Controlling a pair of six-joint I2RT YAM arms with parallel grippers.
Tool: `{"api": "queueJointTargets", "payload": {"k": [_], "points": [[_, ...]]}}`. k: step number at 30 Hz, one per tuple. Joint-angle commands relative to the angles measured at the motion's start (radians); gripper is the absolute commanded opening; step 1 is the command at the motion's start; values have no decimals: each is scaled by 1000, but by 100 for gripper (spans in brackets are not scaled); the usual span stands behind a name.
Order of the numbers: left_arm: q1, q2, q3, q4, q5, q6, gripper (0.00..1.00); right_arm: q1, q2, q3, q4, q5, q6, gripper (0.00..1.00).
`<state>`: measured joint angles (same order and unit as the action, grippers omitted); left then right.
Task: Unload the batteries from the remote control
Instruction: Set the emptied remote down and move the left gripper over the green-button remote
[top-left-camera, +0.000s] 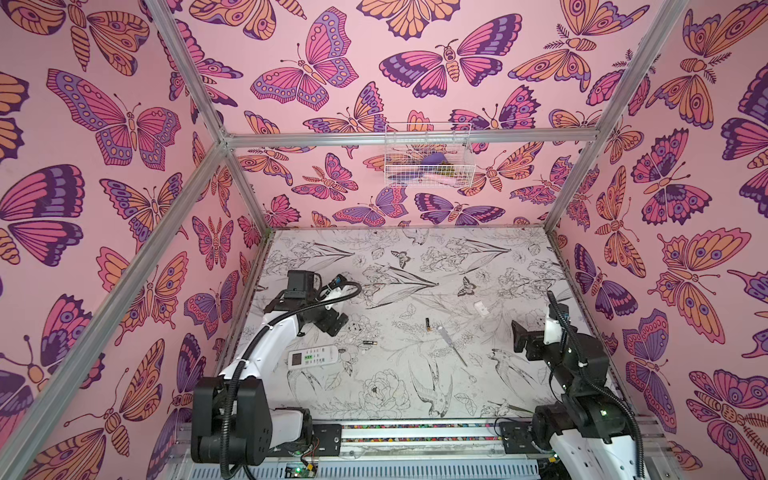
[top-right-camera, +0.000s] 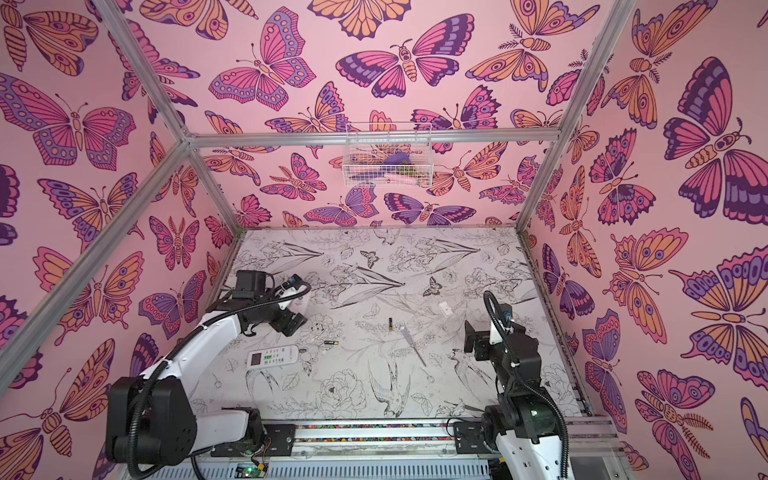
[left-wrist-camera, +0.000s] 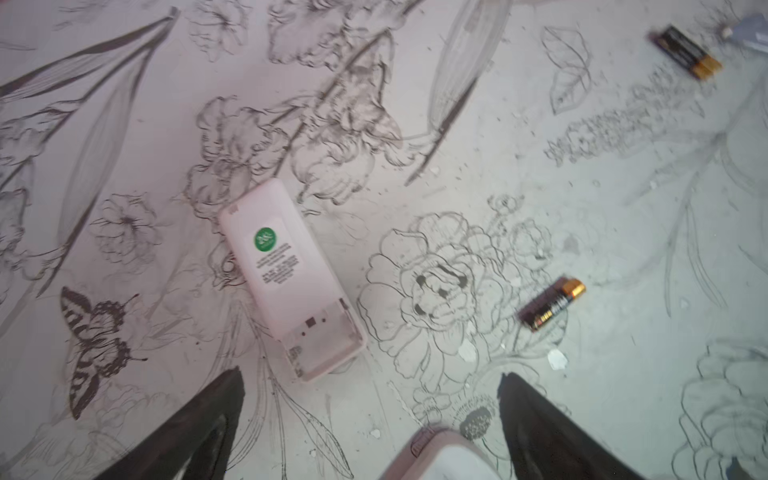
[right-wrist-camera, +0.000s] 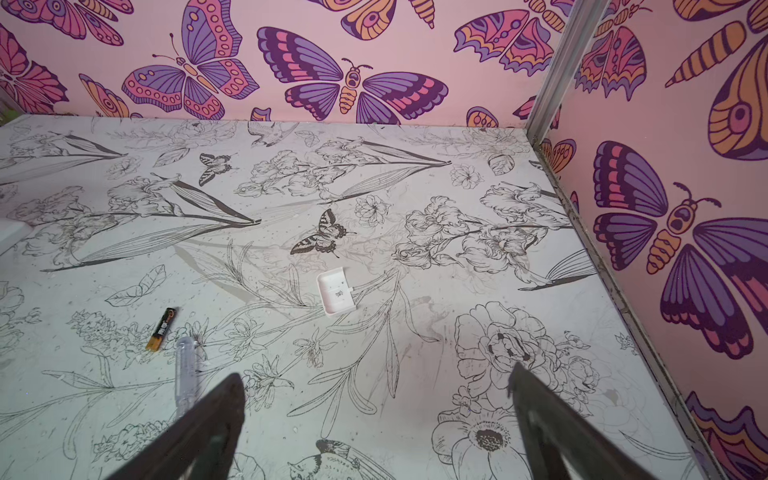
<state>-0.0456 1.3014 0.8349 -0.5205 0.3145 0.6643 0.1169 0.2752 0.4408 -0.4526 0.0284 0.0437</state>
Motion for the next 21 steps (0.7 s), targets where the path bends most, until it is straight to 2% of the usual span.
{"api": "queueJointTargets", "payload": {"k": [1, 5, 14, 21], "points": [[9, -4, -15, -170, 87, 245, 97, 7, 1, -1, 9, -13, -26, 99], [7, -3, -24, -224, 66, 361, 97, 9, 10, -4, 15, -13, -24, 99], [13, -6, -69, -337, -32, 513, 97, 11, 17, -2, 10, -28, -29, 99], [98, 16, -75, -377, -92, 648, 97, 12, 16, -1, 8, -35, -33, 99]]}}
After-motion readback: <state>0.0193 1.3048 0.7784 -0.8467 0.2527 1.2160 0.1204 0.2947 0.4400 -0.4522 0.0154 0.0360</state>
